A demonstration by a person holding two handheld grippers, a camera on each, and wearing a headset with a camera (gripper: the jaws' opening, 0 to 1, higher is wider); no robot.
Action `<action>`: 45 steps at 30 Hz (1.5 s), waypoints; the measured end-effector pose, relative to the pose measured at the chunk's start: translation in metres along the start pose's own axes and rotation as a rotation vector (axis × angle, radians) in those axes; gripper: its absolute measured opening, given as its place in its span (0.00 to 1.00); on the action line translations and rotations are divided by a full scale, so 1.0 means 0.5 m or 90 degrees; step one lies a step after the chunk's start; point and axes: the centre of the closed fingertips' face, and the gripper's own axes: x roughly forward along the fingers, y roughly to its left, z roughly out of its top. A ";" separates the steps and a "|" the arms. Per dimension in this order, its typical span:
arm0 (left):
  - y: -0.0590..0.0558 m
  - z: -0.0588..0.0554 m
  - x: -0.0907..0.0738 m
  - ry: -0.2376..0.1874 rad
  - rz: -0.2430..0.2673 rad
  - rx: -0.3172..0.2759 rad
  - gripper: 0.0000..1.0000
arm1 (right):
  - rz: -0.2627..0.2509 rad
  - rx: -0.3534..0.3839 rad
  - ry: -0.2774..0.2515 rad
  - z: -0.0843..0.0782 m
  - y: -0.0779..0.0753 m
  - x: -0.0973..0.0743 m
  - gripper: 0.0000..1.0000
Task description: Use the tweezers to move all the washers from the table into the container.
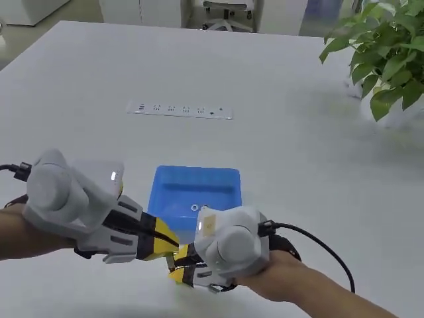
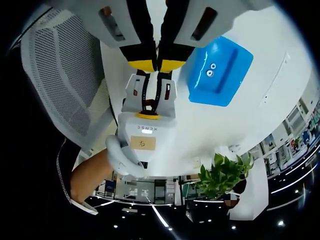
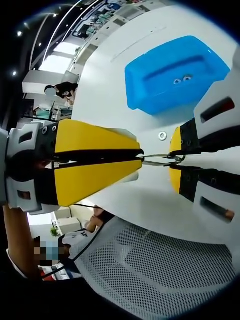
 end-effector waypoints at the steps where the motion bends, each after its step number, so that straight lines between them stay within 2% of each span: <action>1: 0.000 0.002 -0.002 -0.001 0.000 -0.001 0.05 | -0.001 -0.002 0.001 0.003 0.000 -0.003 0.10; 15: 0.006 0.032 -0.028 0.000 -0.002 0.006 0.05 | -0.009 -0.004 -0.005 0.032 -0.009 -0.027 0.10; 20: 0.013 0.043 -0.035 0.000 -0.002 0.010 0.05 | -0.016 -0.002 -0.010 0.041 -0.019 -0.036 0.10; 23: 0.018 0.050 -0.039 -0.005 -0.002 0.010 0.05 | -0.020 -0.016 -0.009 0.047 -0.028 -0.043 0.10; 30: 0.042 0.073 -0.048 -0.008 0.004 0.025 0.05 | -0.033 -0.024 -0.012 0.061 -0.057 -0.059 0.10; 37: 0.075 0.096 -0.056 -0.011 0.009 0.043 0.05 | -0.049 -0.027 -0.019 0.076 -0.095 -0.075 0.10; 45: 0.112 0.111 -0.056 -0.016 0.015 0.054 0.05 | -0.063 -0.033 -0.019 0.081 -0.140 -0.086 0.10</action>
